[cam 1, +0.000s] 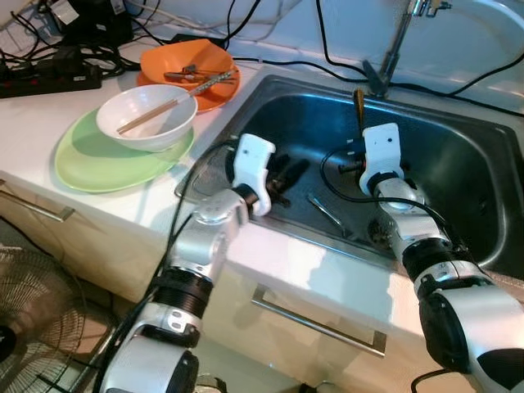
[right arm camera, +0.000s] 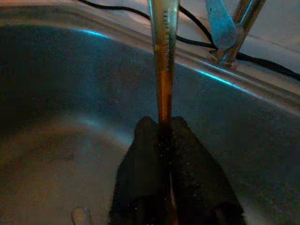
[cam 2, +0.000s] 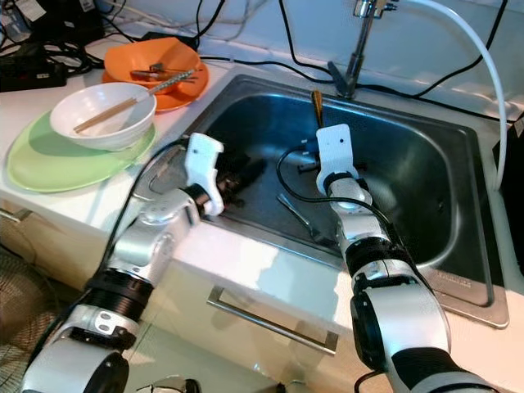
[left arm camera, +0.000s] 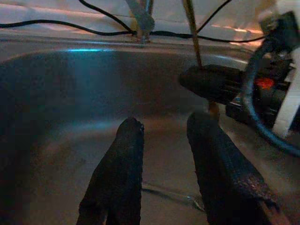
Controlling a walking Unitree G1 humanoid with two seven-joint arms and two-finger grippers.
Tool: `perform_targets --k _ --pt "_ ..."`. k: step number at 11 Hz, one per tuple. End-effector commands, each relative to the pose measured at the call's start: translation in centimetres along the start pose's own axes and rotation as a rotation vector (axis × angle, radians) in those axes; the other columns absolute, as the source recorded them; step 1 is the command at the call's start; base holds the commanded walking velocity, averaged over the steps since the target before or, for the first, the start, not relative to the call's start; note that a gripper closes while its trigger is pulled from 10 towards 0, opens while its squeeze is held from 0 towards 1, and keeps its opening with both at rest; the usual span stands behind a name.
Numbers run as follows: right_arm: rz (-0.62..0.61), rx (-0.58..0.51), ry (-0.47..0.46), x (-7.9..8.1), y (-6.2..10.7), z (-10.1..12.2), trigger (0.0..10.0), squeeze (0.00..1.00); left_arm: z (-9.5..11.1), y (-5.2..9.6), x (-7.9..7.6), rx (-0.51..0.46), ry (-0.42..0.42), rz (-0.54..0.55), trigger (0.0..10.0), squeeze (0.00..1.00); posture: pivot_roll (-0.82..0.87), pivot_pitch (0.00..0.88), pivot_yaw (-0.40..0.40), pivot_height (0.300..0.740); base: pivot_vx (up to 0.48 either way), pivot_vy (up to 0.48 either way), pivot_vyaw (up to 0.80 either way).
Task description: Kitchen organization
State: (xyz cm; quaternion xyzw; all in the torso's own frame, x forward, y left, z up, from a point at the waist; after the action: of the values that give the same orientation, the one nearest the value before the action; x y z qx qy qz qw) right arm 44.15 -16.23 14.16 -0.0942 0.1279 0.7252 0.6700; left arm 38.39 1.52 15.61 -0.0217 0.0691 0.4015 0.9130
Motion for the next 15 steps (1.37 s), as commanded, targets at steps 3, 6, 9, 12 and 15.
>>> perform_targets --k 3,6,9,12,15 --pt "0.021 0.018 0.017 0.6 -0.1 -0.1 10.0 1.00 -3.5 0.3 -1.2 0.111 0.043 -0.016 10.0 0.00 0.03 0.022 -0.021 0.740 0.000 0.000 0.00" --pt "0.042 0.007 0.028 1.4 0.1 -0.5 10.0 0.00 -3.8 0.2 -1.6 0.113 0.046 -0.029 10.0 0.00 0.02 0.011 -0.021 0.740 0.000 0.000 0.00" --pt "0.053 -0.117 -0.022 1.8 0.7 1.0 10.0 0.00 -3.6 0.2 -1.8 0.094 0.041 -0.022 10.0 0.00 0.01 0.003 -0.025 0.740 0.000 0.000 0.00" --pt "0.066 -0.326 -0.086 1.8 2.2 4.6 10.0 0.00 0.1 0.4 0.6 -0.096 0.041 0.097 10.0 0.00 0.00 0.000 -0.028 0.740 0.000 0.000 0.00" --pt "0.157 -0.420 -0.158 4.0 5.1 5.3 10.0 0.00 3.5 1.5 3.6 -0.254 -0.025 0.267 10.0 0.00 -0.01 0.000 -0.029 0.740 0.000 0.000 0.00"
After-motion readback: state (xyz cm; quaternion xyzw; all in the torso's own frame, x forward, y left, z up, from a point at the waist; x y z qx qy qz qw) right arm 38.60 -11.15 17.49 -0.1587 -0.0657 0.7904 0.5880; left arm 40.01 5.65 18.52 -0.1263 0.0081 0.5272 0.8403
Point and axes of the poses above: a point about 5 cm out from each wrist's last joint towards the gripper, its own y axis pointing back from the gripper into the wrist, its own z axis along the axis of the wrist's last joint, x = y × z, the point moved 5 cm from there along -y, pointing out of the wrist towards the gripper, and after that the axes turned 4 degrees about y, right-handed, at the moved point
